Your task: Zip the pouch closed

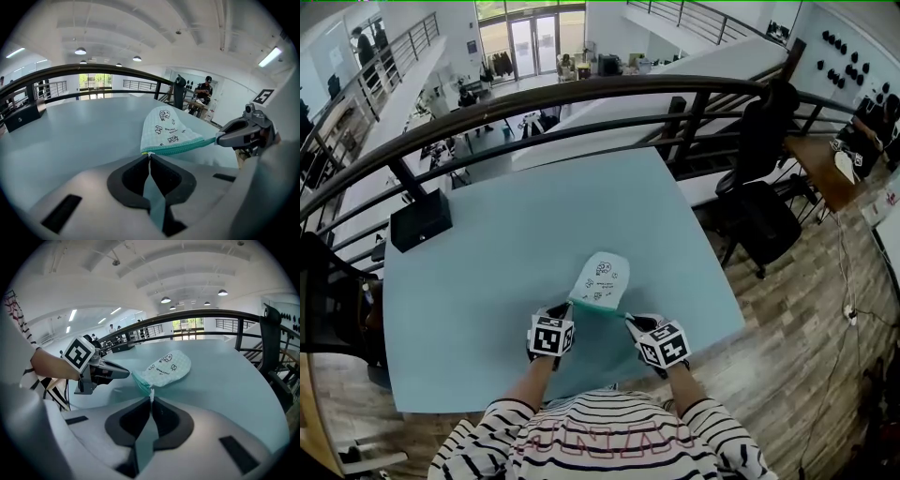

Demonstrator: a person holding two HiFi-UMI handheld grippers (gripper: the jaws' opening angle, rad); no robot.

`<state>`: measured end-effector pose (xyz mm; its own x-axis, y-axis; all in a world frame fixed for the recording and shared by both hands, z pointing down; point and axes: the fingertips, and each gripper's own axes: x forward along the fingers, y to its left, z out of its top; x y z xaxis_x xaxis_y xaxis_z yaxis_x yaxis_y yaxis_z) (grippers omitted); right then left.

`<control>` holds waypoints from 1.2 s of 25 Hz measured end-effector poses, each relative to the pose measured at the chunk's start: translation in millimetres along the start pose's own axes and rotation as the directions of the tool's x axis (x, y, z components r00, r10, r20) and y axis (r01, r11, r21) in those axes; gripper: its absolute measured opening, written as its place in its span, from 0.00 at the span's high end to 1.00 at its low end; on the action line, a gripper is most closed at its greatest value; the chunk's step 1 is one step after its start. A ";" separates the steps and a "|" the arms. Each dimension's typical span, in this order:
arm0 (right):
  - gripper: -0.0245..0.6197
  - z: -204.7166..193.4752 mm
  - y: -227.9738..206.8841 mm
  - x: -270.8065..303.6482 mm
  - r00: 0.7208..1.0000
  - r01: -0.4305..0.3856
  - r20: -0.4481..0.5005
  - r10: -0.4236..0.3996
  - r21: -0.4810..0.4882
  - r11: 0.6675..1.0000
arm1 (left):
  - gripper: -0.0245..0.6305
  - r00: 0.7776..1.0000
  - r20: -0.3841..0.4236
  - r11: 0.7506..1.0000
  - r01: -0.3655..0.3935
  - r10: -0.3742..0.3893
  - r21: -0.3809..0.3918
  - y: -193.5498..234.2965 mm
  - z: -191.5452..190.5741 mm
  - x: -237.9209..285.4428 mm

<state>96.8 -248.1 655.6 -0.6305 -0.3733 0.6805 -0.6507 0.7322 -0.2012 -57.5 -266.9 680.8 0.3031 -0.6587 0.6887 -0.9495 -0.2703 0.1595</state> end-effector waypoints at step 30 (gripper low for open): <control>0.90 36.4 78.3 -50.9 0.915 0.304 0.220 -0.338 0.175 0.936 | 0.92 0.950 0.267 0.985 0.143 -0.164 0.096 4.3 22.9 -156.6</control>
<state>62.6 -192.5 579.5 -0.4500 -0.7148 0.5353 -0.8750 0.4727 -0.1043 -107.2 -181.0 557.4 0.4654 -0.7688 0.4387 -0.8841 -0.4279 0.1880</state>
